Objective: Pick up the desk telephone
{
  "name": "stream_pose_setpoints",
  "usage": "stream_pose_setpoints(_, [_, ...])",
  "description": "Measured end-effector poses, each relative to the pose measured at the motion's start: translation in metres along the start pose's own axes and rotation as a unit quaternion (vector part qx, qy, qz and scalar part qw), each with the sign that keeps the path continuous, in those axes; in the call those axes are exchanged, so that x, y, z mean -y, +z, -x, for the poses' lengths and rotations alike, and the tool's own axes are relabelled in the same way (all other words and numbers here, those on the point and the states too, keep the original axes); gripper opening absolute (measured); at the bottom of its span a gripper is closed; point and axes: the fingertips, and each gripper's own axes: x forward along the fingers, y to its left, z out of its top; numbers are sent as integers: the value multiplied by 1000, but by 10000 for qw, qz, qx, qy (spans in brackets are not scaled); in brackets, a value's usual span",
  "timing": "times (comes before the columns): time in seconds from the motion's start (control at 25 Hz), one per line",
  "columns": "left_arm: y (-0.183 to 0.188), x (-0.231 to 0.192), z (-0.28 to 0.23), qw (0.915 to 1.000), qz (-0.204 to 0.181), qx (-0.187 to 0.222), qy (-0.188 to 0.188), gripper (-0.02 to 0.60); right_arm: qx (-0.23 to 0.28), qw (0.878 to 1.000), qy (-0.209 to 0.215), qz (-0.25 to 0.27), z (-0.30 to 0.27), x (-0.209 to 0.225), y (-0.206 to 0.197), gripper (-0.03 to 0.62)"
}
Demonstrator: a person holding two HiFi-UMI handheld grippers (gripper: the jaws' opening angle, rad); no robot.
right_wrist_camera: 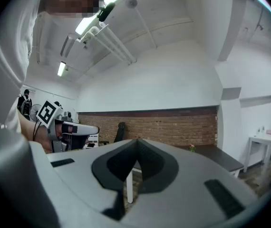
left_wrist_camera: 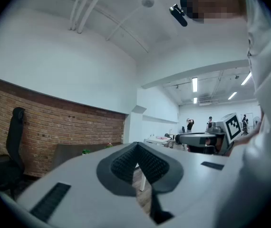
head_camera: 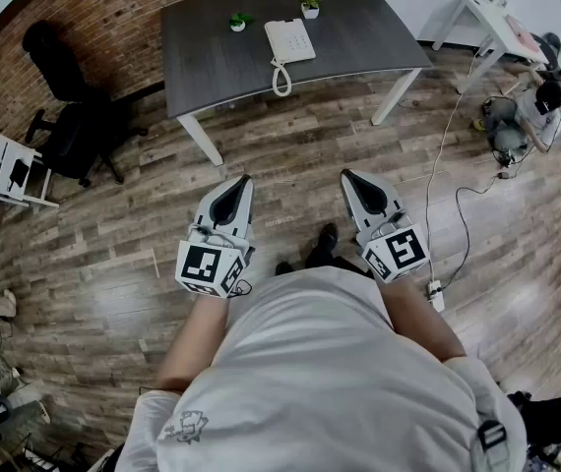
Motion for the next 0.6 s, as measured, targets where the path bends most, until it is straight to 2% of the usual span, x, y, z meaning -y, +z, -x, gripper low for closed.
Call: stream_pose_setpoints(0.6, [1,5,-26,10000,-12,-26,-17,11,8,10000,-27,-36,-2,25,-1,5])
